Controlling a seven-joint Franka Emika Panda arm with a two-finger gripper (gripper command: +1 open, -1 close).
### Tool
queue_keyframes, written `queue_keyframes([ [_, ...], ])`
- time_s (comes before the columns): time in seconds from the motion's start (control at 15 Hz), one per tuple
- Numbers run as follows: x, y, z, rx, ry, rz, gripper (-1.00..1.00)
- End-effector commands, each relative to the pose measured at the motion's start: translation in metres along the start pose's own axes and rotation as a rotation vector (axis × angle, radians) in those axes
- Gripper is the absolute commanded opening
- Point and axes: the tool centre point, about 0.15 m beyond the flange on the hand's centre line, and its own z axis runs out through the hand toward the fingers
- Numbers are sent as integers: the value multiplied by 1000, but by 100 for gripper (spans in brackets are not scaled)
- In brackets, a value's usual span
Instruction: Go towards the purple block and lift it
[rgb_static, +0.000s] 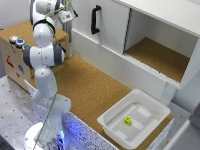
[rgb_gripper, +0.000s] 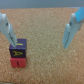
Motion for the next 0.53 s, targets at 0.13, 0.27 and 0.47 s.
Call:
queue_keyframes([
  [0.13,46,-11,12,170,-203,-227,100],
  [0.27,46,-14,19,188,-211,-229,100],
  [0.47,46,-12,33,208,-210,-220,100],
])
